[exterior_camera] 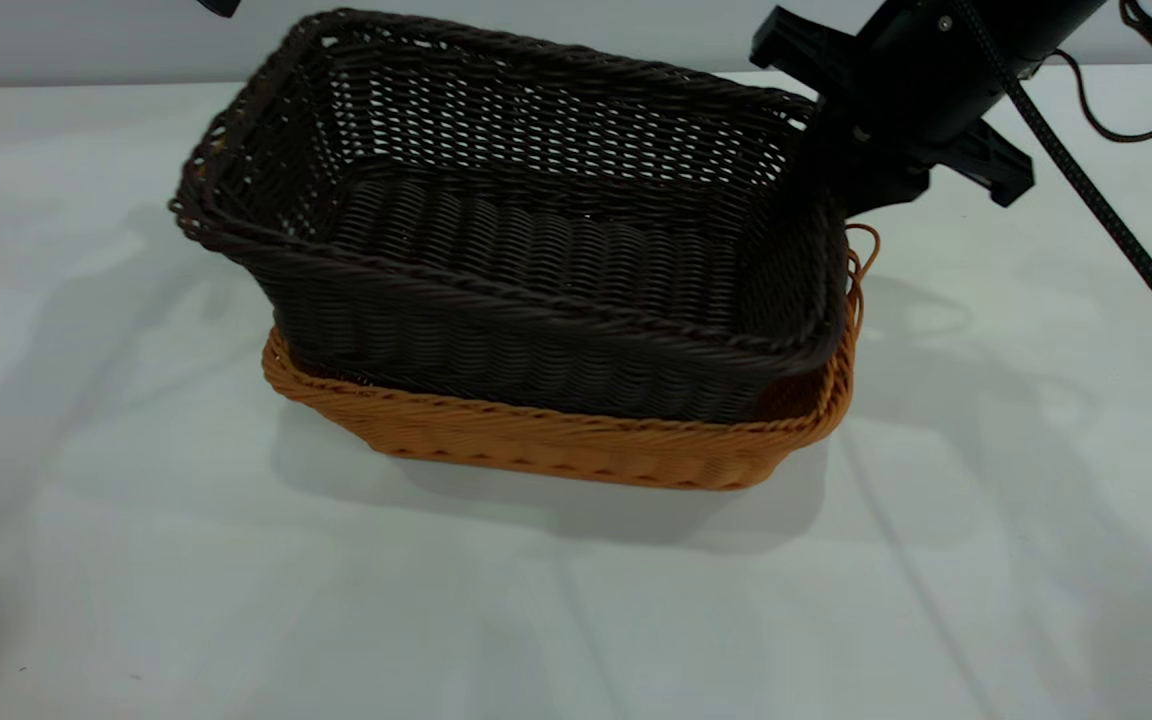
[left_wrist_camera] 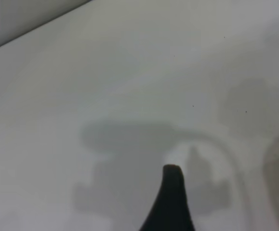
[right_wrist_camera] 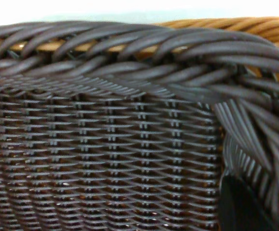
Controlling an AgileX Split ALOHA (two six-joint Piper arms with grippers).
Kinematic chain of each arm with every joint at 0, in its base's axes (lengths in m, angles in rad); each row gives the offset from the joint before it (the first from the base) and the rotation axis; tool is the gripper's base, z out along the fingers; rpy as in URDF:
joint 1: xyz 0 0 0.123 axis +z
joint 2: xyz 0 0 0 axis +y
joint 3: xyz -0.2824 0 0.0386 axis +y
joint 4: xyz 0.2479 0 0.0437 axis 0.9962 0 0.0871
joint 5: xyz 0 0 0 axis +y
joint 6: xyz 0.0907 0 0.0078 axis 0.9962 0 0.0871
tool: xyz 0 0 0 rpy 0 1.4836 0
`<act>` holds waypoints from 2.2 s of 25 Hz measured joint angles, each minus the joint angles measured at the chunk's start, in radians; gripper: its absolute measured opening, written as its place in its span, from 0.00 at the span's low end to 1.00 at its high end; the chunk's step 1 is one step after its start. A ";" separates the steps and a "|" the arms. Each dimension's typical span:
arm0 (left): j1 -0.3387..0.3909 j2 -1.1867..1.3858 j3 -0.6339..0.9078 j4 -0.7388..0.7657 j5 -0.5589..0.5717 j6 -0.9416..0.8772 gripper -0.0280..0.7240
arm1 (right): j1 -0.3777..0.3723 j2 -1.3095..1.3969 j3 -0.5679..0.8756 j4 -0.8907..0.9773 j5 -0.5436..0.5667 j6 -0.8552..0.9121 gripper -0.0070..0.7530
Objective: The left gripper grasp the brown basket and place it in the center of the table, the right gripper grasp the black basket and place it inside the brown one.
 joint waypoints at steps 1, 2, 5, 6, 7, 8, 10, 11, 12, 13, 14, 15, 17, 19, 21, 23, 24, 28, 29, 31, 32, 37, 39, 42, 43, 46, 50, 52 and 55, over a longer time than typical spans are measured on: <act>0.000 0.000 0.000 0.000 0.001 0.000 0.80 | 0.000 0.000 0.000 -0.023 -0.004 0.018 0.11; 0.000 0.000 0.000 0.000 0.002 0.000 0.80 | 0.000 0.000 0.000 -0.048 -0.008 0.034 0.11; 0.000 0.000 0.000 0.000 0.004 0.000 0.80 | 0.000 0.001 0.001 -0.097 -0.022 0.063 0.11; 0.000 0.000 0.000 0.000 0.005 0.000 0.80 | -0.001 0.001 0.001 -0.103 -0.023 0.067 0.11; 0.000 0.000 0.000 0.000 0.005 0.000 0.80 | -0.001 0.001 0.001 -0.103 -0.026 0.069 0.11; 0.000 0.000 0.000 0.000 0.006 0.000 0.80 | -0.001 0.001 0.001 -0.103 -0.027 0.069 0.12; 0.000 0.000 0.000 0.000 0.006 0.000 0.80 | -0.001 0.001 0.001 -0.103 -0.029 0.069 0.13; 0.000 0.000 0.000 0.000 0.006 0.000 0.80 | -0.001 0.001 0.001 -0.103 -0.029 0.069 0.14; 0.000 0.000 0.000 0.000 0.006 0.000 0.80 | -0.001 0.001 0.001 -0.103 -0.029 0.068 0.16; 0.000 0.000 0.000 0.000 0.006 0.000 0.80 | -0.001 0.001 0.001 -0.103 -0.029 0.064 0.19; 0.000 0.000 0.000 0.000 0.006 0.000 0.80 | -0.001 0.001 0.001 -0.102 -0.029 0.061 0.23; 0.000 0.000 0.000 0.000 0.007 0.000 0.80 | -0.001 0.001 0.001 -0.102 -0.030 0.058 0.28; 0.000 0.000 0.000 0.000 0.007 0.000 0.80 | -0.001 0.001 0.001 -0.103 -0.030 0.051 0.40; 0.000 -0.002 0.000 0.000 0.008 0.000 0.80 | -0.001 0.001 0.001 -0.113 -0.030 0.031 0.52; 0.000 -0.011 0.000 0.005 0.019 0.000 0.80 | -0.001 -0.005 -0.010 -0.145 -0.029 0.012 0.65; 0.000 -0.038 0.000 0.019 0.051 0.000 0.80 | -0.004 -0.022 -0.038 -0.202 -0.030 0.004 0.75; 0.000 -0.065 0.000 0.022 0.069 0.000 0.80 | -0.012 -0.037 -0.057 -0.234 -0.029 0.002 0.80; 0.000 -0.212 0.000 0.024 0.115 0.000 0.80 | -0.049 -0.140 -0.141 -0.353 0.022 0.004 0.87; 0.000 -0.250 0.000 0.024 0.125 -0.001 0.80 | -0.056 -0.170 -0.161 -0.380 0.042 0.006 0.87; 0.000 -0.340 0.000 0.024 0.153 -0.001 0.80 | -0.059 -0.252 -0.192 -0.430 0.084 0.006 0.86; 0.000 -0.377 0.000 0.025 0.167 -0.001 0.80 | -0.059 -0.297 -0.206 -0.457 0.105 0.006 0.86; 0.000 -0.576 0.000 0.023 0.297 -0.033 0.80 | -0.059 -0.528 -0.236 -0.524 0.165 0.006 0.83; -0.001 -0.636 0.000 0.023 0.361 -0.073 0.80 | -0.059 -0.633 -0.236 -0.529 0.208 0.006 0.82; -0.001 -0.732 0.000 0.024 0.458 -0.179 0.80 | -0.059 -0.785 -0.236 -0.531 0.330 -0.003 0.80; -0.001 -0.763 0.000 0.024 0.489 -0.213 0.80 | -0.059 -0.829 -0.236 -0.531 0.379 -0.007 0.80; -0.001 -0.838 0.007 0.024 0.571 -0.275 0.80 | -0.059 -0.972 -0.236 -0.531 0.489 -0.022 0.79; -0.001 -0.926 0.077 0.023 0.652 -0.333 0.80 | -0.059 -1.127 -0.219 -0.526 0.569 -0.029 0.79; -0.001 -0.964 0.144 0.023 0.668 -0.352 0.80 | -0.059 -1.212 -0.193 -0.518 0.597 -0.029 0.79; -0.001 -1.044 0.265 0.022 0.679 -0.374 0.80 | -0.059 -1.336 -0.112 -0.494 0.637 -0.032 0.79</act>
